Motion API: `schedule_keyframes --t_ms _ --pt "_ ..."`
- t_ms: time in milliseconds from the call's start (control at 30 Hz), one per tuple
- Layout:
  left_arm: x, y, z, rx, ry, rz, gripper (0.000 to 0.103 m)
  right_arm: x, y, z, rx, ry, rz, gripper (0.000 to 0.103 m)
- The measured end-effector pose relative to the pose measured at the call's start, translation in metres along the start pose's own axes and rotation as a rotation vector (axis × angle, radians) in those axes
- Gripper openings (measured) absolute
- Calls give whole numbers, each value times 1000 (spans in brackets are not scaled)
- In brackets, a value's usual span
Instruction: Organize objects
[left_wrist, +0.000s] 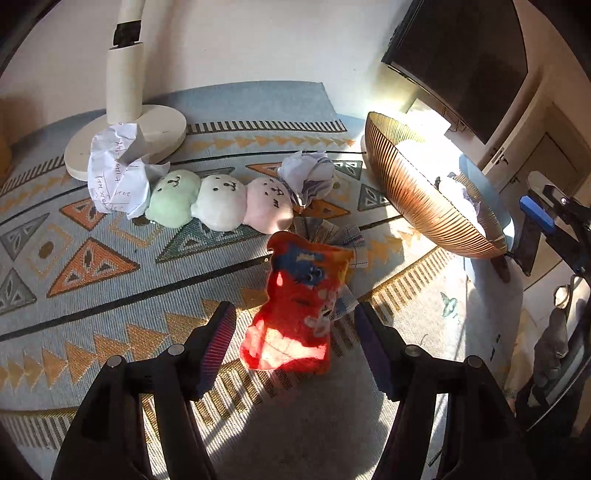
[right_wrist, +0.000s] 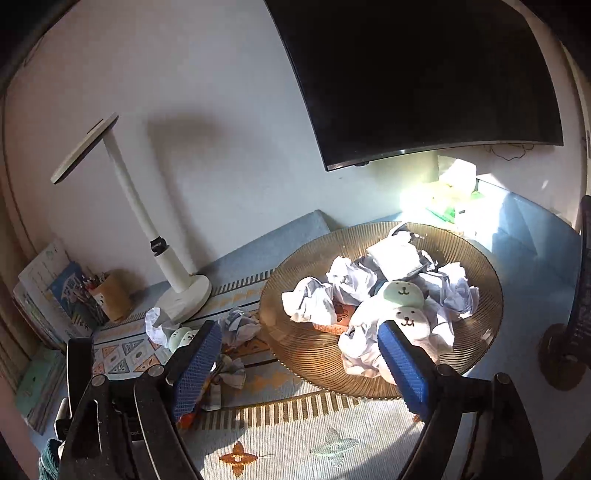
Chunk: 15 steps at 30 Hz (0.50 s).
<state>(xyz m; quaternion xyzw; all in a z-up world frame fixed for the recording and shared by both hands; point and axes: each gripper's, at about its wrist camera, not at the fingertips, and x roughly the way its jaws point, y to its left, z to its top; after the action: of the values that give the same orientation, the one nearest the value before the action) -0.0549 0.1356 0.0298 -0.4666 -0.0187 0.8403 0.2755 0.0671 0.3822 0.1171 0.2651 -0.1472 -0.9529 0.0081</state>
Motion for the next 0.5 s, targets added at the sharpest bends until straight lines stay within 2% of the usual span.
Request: schedule_keyframes --t_ms 67,100,200,333,433,500 --pt "6 -5 -3 34 -12 36 54 7 17 -13 -20 55 54 90" --pt "7 -6 -4 47 -7 37 41 13 26 -20 -35 88 73 90" --pt "-4 -5 -8 51 -27 38 34 38 52 -36 -63 175 92 90" --pt "-28 11 -18 -11 -69 100 34 80 78 -52 -70 284 102 90" --pt "-42 33 -28 -70 -106 158 34 111 87 -59 -53 334 71 90" --pt "-46 49 -33 -111 -129 150 34 127 89 -62 -41 354 36 90"
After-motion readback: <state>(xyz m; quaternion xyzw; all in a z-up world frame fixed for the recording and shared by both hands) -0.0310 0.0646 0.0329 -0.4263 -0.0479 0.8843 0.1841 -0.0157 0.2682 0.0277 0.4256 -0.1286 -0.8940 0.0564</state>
